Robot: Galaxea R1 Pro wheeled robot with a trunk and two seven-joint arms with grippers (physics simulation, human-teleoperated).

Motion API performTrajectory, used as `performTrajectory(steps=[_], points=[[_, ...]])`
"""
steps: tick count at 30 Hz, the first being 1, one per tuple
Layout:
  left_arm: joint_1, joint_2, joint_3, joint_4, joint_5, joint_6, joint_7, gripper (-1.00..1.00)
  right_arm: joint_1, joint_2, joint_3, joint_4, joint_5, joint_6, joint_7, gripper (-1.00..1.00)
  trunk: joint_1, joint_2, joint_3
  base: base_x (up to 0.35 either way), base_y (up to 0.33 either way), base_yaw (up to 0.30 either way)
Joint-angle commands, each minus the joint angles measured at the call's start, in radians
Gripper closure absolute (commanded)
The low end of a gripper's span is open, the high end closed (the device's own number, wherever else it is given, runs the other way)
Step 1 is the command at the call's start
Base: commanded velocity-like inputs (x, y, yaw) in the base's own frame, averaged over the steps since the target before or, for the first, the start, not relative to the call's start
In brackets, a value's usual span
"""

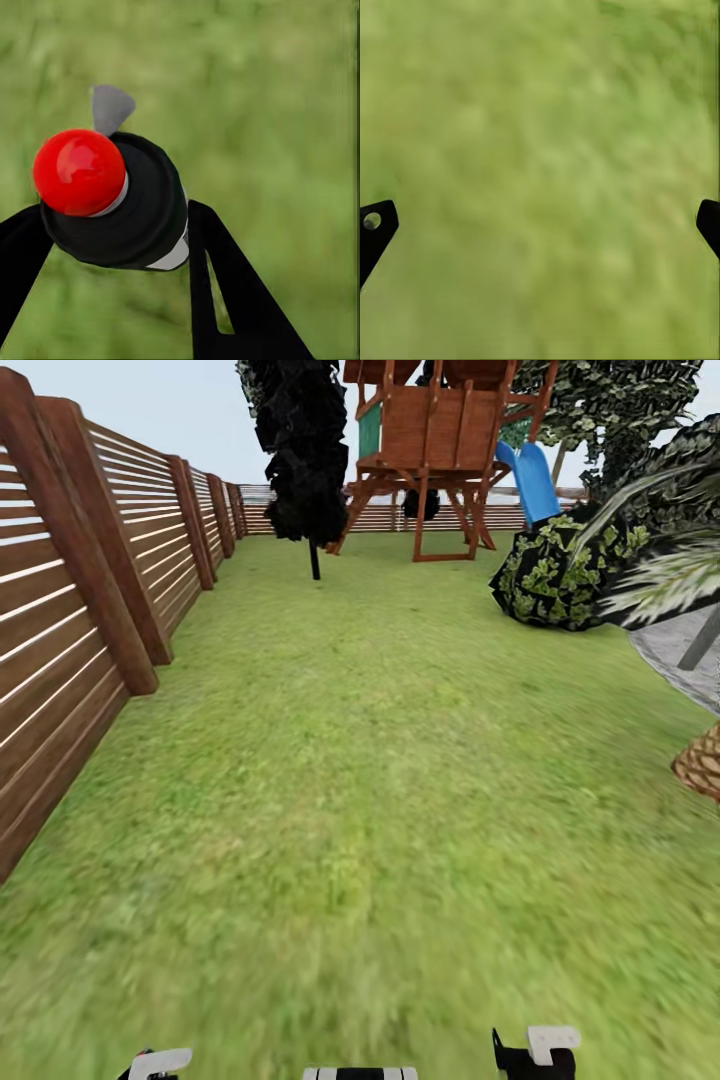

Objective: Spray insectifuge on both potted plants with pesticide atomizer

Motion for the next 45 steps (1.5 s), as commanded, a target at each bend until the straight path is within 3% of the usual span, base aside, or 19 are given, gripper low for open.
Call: performTrajectory(steps=[1,38,45], points=[[-0.001,0.0,0.006,0.001,-0.011,-0.005,0.002,1.0,-0.001,0.0,0.009,0.0,-0.006,-0.002,-0.004,-1.0,0.0,0.0,-0.001,0.334,0.0,-0.048],[-0.001,0.0,0.006,0.001,-0.011,-0.005,0.003,1.0,-0.001,0.001,0.009,0.0,-0.006,-0.002,-0.004,-1.0,0.0,0.0,-0.001,0.334,0.0,-0.001],[-0.001,0.0,0.007,0.0,-0.011,-0.005,0.003,1.0,-0.001,0.0,0.008,0.0,-0.007,-0.002,-0.004,-1.0,0.0,0.0,0.001,0.335,0.0,-0.185]])
